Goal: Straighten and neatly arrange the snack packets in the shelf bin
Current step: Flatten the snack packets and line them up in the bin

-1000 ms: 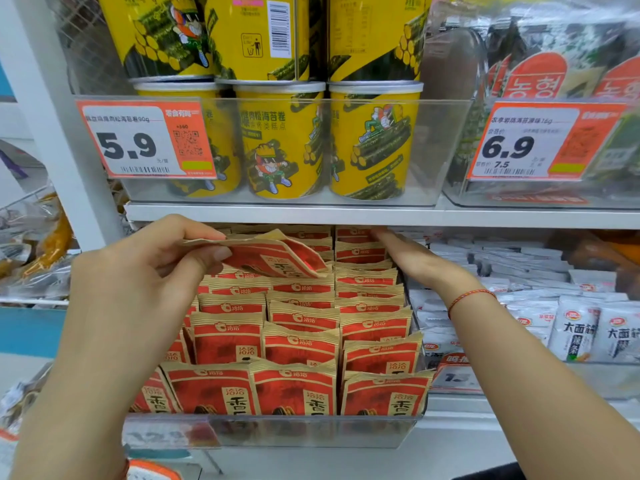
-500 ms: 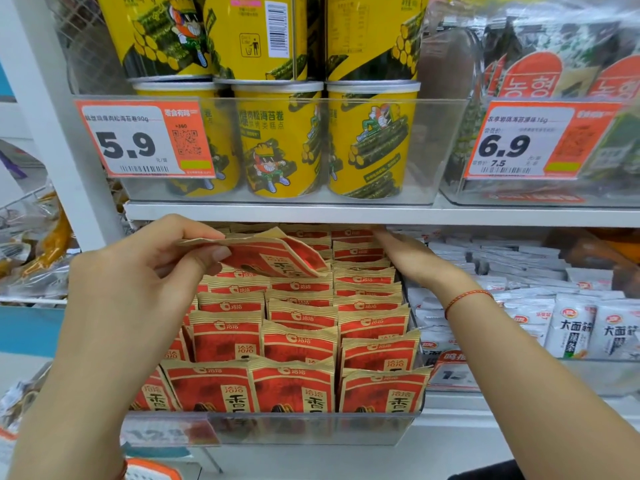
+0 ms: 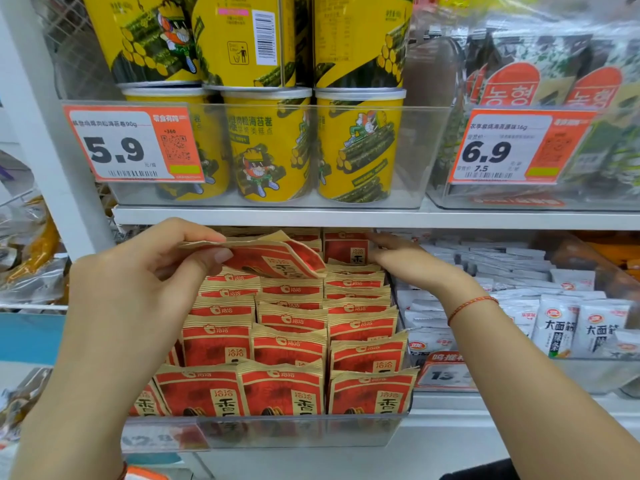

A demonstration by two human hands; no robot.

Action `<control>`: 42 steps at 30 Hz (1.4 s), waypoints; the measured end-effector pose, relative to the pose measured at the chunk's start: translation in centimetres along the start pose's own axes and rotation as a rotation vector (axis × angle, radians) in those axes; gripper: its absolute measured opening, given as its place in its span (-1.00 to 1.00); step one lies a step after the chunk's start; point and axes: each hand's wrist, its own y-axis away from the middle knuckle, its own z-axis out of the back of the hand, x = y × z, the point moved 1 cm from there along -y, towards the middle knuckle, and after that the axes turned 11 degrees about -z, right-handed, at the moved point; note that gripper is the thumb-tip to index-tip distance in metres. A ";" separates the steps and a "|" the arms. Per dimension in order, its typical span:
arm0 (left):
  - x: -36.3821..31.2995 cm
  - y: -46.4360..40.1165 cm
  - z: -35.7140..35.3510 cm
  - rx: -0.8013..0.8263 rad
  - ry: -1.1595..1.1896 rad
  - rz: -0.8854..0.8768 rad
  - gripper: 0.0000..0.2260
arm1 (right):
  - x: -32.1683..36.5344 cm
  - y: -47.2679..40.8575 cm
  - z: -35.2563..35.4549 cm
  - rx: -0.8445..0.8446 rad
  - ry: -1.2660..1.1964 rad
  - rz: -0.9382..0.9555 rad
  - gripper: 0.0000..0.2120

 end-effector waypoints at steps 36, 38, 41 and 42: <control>-3.4 -0.1 -3.8 0.084 0.659 0.352 -0.66 | 4.4 11.0 0.5 0.397 -0.622 0.286 -0.63; -3.5 0.0 -3.9 0.092 0.661 0.350 -0.65 | 4.5 11.3 0.6 0.400 -0.655 0.292 -0.65; -3.6 0.0 -3.9 0.113 0.666 0.348 -0.66 | 4.6 11.6 0.8 0.396 -0.677 0.301 -0.66; -3.6 0.0 -3.9 0.124 0.670 0.350 -0.67 | 4.6 11.6 0.8 0.387 -0.674 0.305 -0.66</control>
